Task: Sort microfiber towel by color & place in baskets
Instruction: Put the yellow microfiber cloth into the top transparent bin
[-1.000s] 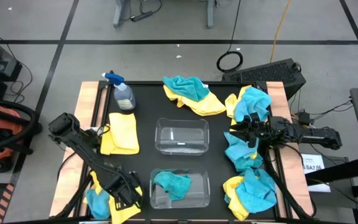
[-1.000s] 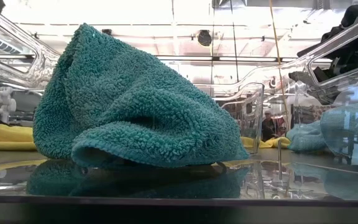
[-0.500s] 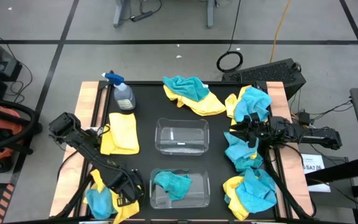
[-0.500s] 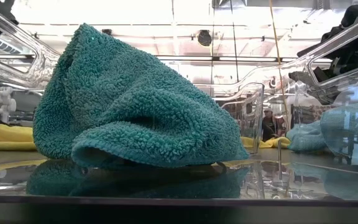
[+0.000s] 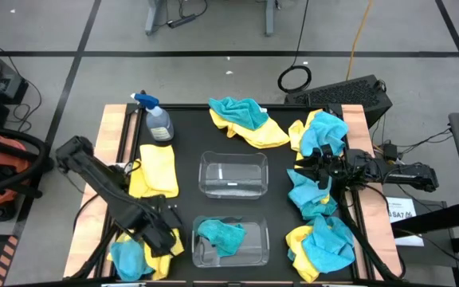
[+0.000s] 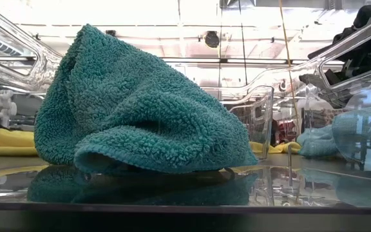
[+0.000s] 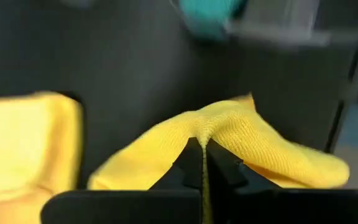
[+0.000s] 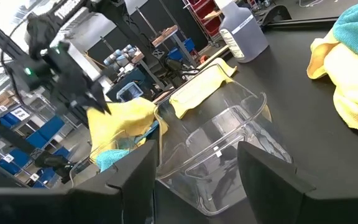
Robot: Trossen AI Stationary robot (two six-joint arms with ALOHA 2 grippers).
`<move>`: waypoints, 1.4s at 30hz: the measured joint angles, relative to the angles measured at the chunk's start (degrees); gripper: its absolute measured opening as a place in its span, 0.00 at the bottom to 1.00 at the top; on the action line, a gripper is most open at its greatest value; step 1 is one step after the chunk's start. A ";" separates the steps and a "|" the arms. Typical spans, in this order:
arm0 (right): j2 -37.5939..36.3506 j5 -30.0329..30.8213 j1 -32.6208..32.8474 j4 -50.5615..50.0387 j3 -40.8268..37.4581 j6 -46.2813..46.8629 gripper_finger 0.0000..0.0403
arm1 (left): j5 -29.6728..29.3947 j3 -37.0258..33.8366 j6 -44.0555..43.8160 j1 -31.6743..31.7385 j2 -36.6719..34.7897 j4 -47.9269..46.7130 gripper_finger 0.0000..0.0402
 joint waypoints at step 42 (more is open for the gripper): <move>0.02 0.00 0.01 0.00 0.00 0.00 0.53 | -33.48 7.36 65.88 33.83 -7.64 42.20 0.00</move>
